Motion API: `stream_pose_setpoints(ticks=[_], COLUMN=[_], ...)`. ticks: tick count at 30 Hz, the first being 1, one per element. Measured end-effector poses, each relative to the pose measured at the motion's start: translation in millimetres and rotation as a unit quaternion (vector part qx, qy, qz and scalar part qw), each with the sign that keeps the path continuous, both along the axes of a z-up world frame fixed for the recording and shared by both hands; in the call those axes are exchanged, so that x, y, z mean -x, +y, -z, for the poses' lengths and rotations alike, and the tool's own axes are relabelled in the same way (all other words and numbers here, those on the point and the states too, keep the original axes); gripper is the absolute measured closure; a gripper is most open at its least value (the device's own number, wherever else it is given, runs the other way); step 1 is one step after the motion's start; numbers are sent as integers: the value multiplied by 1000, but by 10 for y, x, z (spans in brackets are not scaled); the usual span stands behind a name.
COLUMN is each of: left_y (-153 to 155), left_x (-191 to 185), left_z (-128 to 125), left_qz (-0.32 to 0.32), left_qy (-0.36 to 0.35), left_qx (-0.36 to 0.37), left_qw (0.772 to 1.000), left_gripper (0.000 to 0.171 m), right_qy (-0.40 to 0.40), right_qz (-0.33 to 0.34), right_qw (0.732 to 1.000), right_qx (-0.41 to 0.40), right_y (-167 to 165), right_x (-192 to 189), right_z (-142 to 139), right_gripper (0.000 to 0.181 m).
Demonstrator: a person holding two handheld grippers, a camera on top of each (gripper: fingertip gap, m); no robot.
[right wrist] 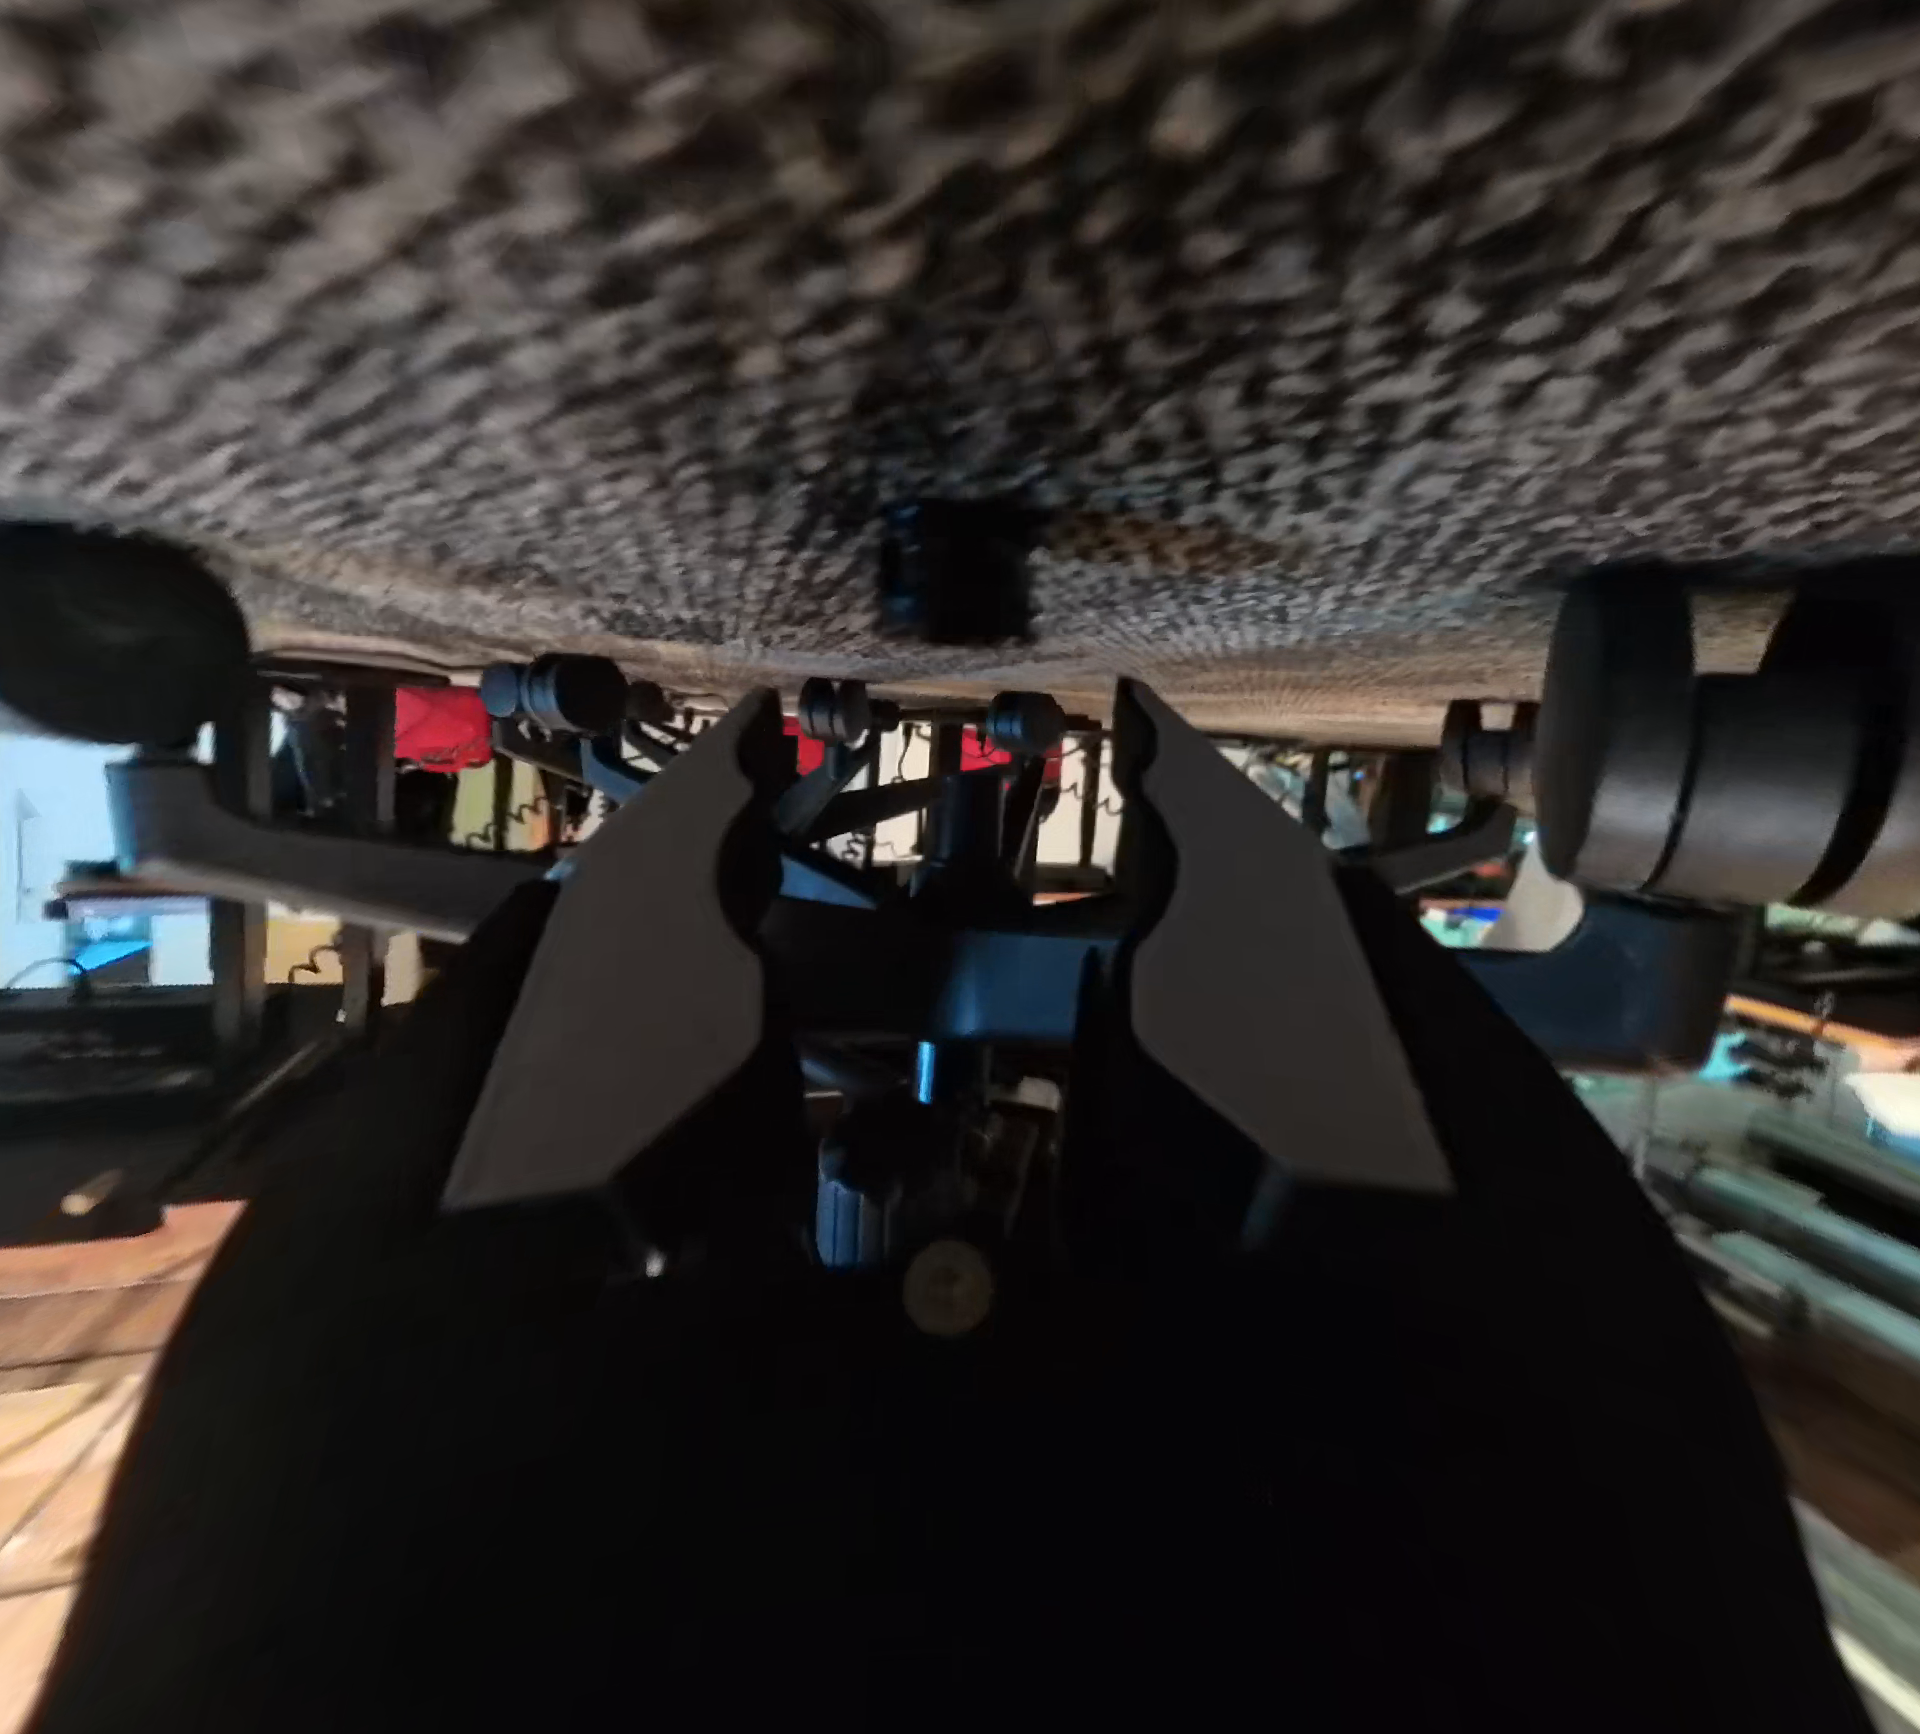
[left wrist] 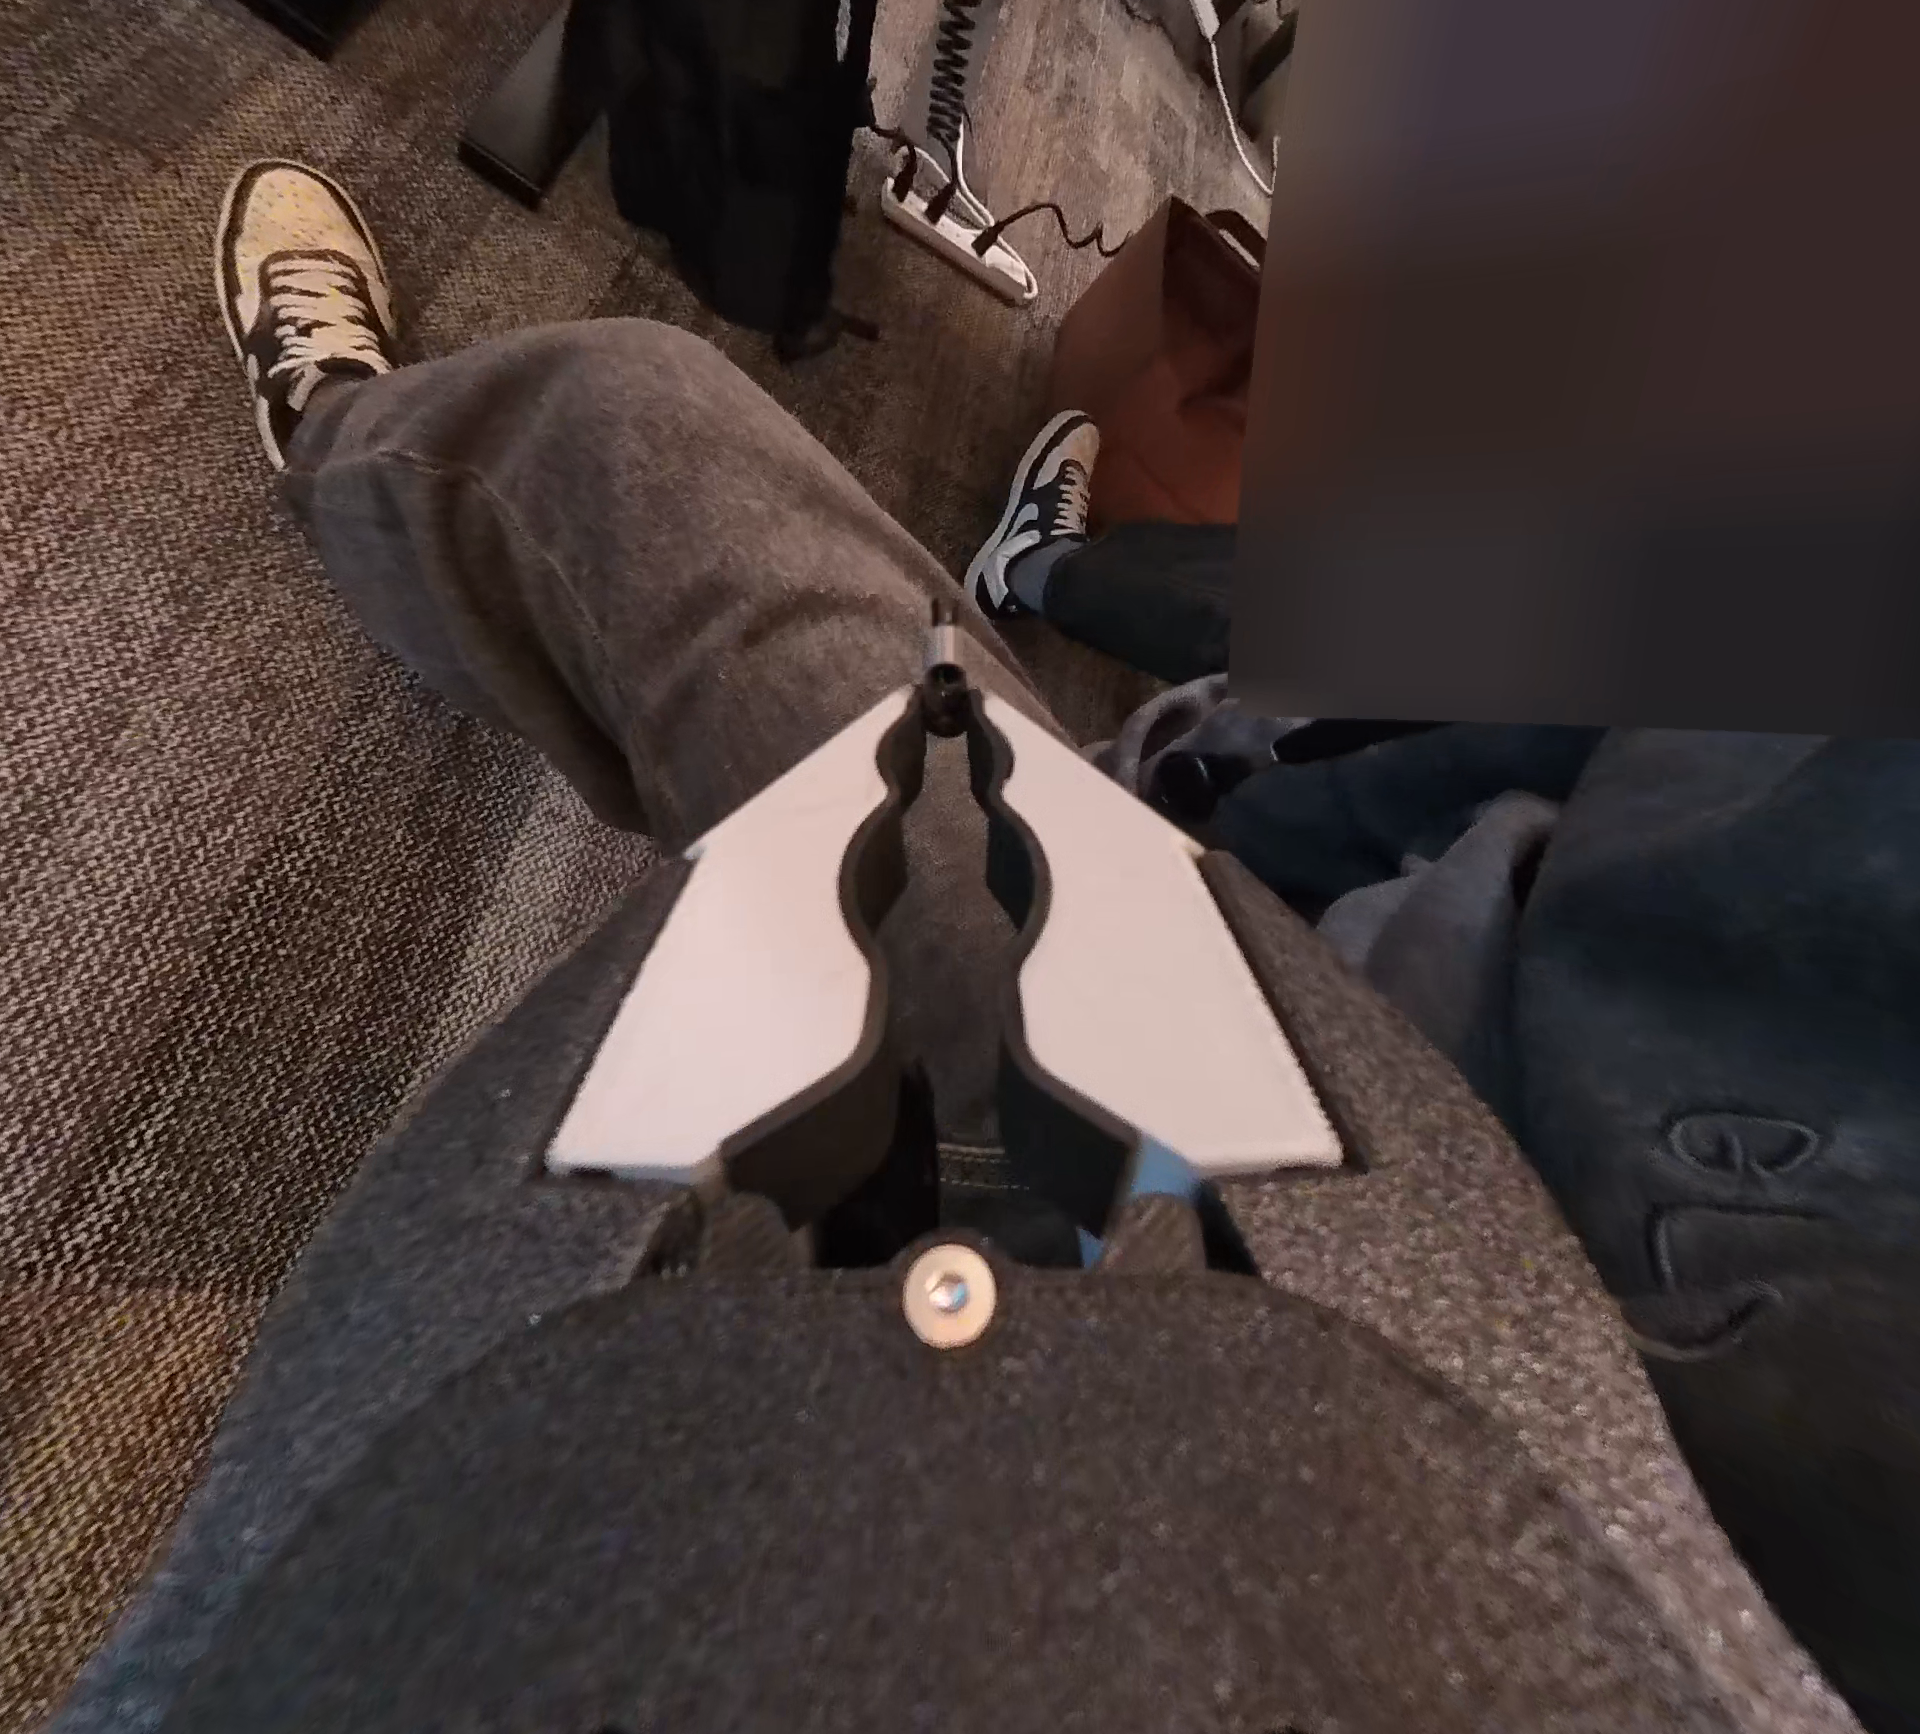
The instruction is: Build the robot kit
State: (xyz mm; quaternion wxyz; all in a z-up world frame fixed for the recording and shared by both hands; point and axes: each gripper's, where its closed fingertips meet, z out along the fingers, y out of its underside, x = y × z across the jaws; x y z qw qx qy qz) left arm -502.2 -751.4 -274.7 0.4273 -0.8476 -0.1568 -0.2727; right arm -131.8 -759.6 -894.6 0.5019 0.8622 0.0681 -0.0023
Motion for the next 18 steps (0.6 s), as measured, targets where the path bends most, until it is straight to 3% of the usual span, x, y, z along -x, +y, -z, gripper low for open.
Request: stream_pose_setpoints(ticks=[4, 9, 18], left_y=[7, -24, -95], left_x=[-86, -77, -119], left_z=[63, 59, 40], left_qz=[20, 17, 26], left_qy=[5, -2, 35], left_qx=[9, 10, 23], left_qw=[1000, 1000, 999], left_gripper=[164, 164, 164], right_qy=[-4, 3, 44], right_qz=[41, 29, -4], right_qw=[999, 1000, 999], right_qx=[-9, 0, 4], right_y=[13, 54, 83], right_x=[24, 27, 71], right_z=[137, 120, 40], right_gripper=[114, 149, 150])
